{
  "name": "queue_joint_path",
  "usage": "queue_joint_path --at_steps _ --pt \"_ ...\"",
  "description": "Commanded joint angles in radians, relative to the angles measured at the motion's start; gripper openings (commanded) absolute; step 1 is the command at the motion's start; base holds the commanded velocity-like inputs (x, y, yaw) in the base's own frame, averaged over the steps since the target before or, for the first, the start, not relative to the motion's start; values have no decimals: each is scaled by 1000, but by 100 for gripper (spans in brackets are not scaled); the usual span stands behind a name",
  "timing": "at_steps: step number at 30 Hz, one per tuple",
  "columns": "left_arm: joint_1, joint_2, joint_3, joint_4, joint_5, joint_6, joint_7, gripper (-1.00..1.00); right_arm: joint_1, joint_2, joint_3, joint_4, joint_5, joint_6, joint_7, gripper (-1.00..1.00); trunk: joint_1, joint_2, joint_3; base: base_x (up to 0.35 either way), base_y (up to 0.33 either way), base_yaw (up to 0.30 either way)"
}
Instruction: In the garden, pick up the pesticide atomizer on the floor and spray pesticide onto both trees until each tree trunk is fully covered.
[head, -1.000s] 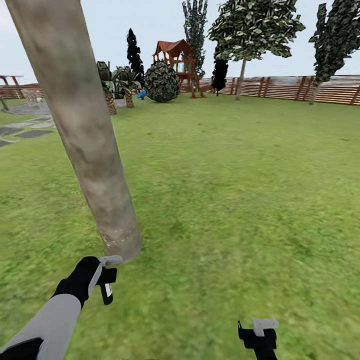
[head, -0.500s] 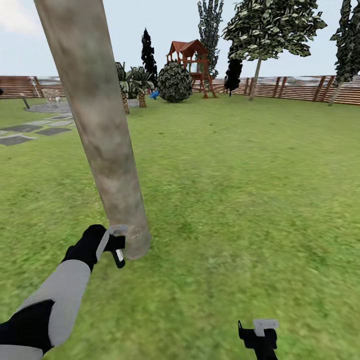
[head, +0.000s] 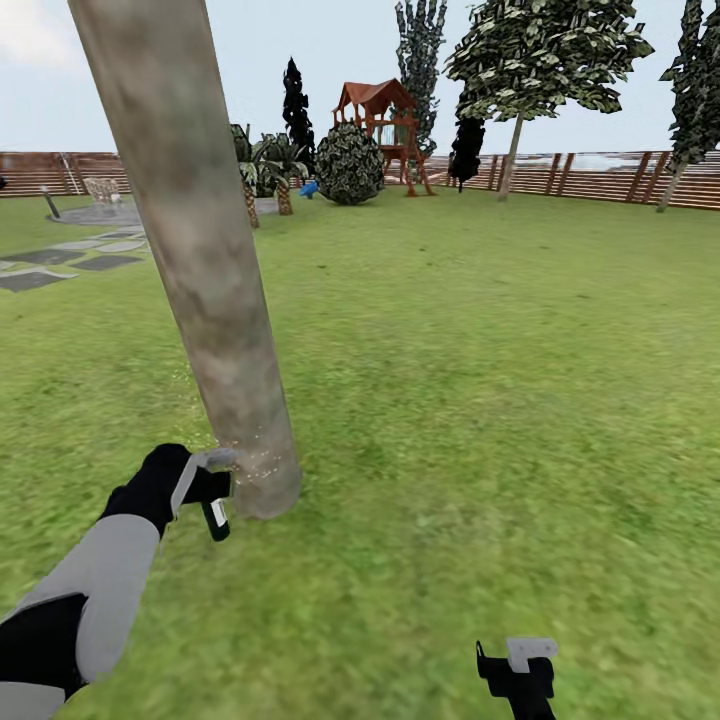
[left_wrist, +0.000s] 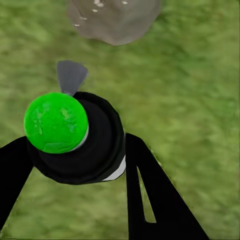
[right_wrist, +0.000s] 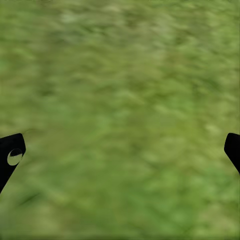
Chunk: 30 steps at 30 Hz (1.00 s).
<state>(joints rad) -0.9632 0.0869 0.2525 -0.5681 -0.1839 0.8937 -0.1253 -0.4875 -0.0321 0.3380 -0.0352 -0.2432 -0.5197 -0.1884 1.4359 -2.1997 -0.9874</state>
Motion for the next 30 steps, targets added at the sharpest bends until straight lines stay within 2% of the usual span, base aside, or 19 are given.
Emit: queue_joint_path --at_steps 1,2,3,5,7,9,12,18,26,30 --pt "0 23 6 -1 -3 5 -11 -100 0 0 9 0 -7 -2 -3 100 0 0 -1 0 0 0" --pt "0 53 7 -1 -2 5 -16 -100 0 0 9 0 -7 -2 -3 100 0 0 -1 0 0 0" --pt "0 64 6 -2 -2 5 -22 -100 0 0 9 0 -7 -2 -3 100 0 0 -1 0 0 0" --pt "0 69 6 -2 -2 5 -26 -100 0 0 9 0 -7 -2 -3 100 0 0 -1 0 0 0" --pt "-2 63 5 -3 -2 5 -29 -100 0 0 10 0 -7 -2 -3 100 0 0 -1 0 0 0" --pt "-26 55 6 -4 -1 7 -29 -100 0 0 10 0 -7 -2 -3 100 0 0 -1 0 0 0" --pt "-56 48 6 -4 -2 70 -30 -100 0 0 10 0 -7 -2 -3 100 0 0 -1 0 0 44" --pt "-45 52 0 -4 -8 80 -29 -100 0 0 10 0 -7 -2 -3 100 0 0 -1 0 -35 187" --pt "-45 56 -2 -4 -10 79 -25 -100 0 0 9 0 -7 -2 -3 100 0 0 -1 27 -253 11" --pt "-45 60 -2 -5 -9 79 -28 -100 0 0 9 0 -7 -2 -3 100 0 0 -1 198 -196 0"
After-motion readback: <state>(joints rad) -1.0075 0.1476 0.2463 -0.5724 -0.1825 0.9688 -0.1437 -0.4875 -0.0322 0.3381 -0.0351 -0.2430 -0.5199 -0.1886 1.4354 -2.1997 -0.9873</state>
